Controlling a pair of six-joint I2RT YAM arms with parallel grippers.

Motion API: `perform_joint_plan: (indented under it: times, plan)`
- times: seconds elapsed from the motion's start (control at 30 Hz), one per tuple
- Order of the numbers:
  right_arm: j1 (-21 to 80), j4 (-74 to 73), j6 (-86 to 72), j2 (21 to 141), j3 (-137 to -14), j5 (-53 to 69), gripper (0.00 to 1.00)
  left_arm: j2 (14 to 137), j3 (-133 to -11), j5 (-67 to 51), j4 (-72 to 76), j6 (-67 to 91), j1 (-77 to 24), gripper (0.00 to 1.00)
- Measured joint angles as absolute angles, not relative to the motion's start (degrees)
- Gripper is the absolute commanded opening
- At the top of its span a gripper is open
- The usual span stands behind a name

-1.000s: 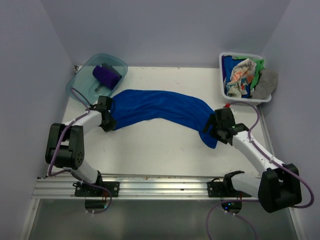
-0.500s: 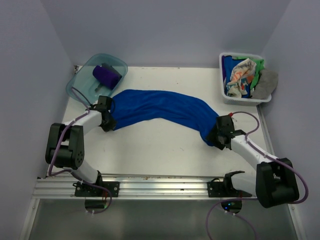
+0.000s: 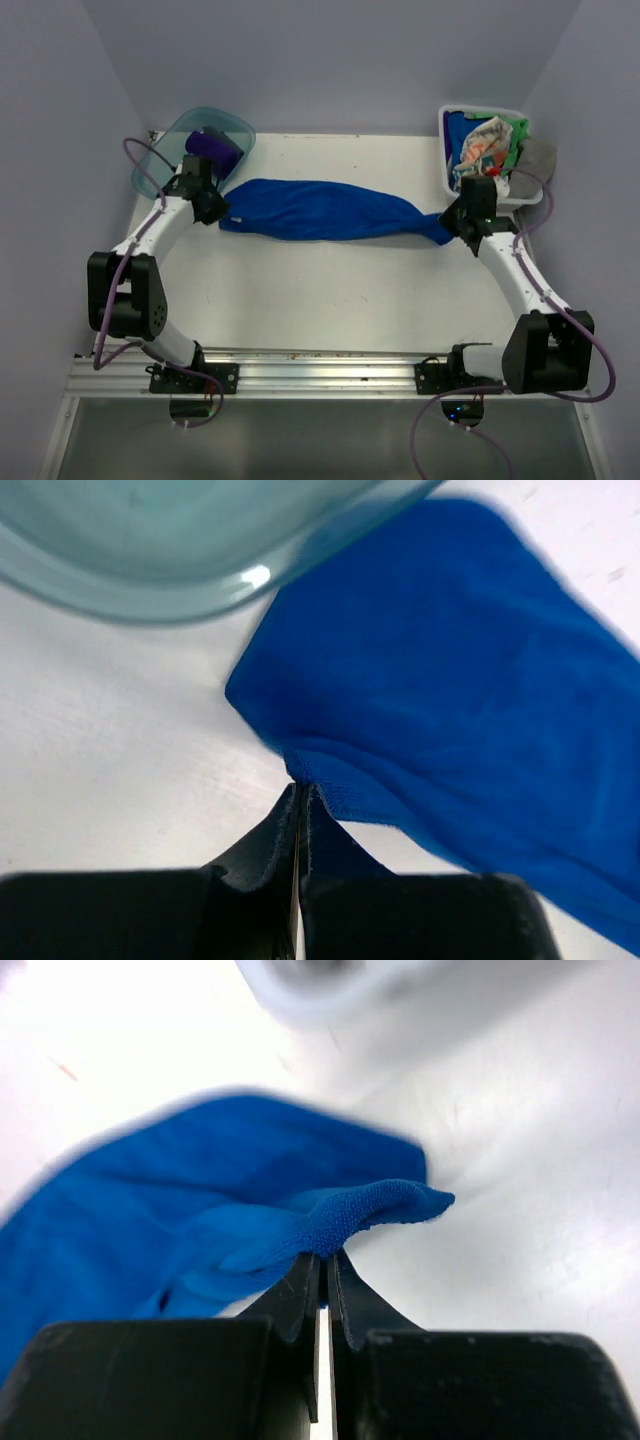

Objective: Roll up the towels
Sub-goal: Fold the towel

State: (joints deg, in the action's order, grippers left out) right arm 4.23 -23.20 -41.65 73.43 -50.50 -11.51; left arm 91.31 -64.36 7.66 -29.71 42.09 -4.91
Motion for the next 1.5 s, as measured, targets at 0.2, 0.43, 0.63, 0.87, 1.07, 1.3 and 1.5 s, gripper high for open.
perform_joint_plan:
  times: [0.2,0.43,0.63,0.87,1.07,1.3,1.5]
  plan:
    - [0.2,-22.8,-37.7,70.4,-61.1,-12.7,0.0,84.9,-69.8,5.1,-29.9,39.7,0.9,0.0]
    - [0.2,-27.3,-37.5,59.3,-47.4,-12.8,0.0,75.6,-59.0,3.4,-30.2,37.8,6.7,0.0]
    - [-1.1,-35.8,-39.6,50.8,-35.7,-13.0,0.65,74.7,-44.0,2.1,-33.1,37.0,7.1,0.48]
    - [-1.1,-37.8,-40.6,55.0,-35.2,-13.0,0.66,76.9,-41.6,0.2,-33.1,36.9,7.3,0.65]
    - [-1.1,-37.4,-42.1,56.5,-33.8,-11.8,0.65,76.9,-40.9,0.5,-32.6,36.9,7.3,0.67]
    - [-1.1,-36.9,-42.7,56.5,-32.6,-10.3,0.65,77.3,-38.3,2.4,-32.4,37.4,7.2,0.66]
    - [-1.1,-36.3,-42.8,56.7,-32.3,-9.4,0.62,79.0,-39.4,3.3,-30.5,37.9,6.2,0.87]
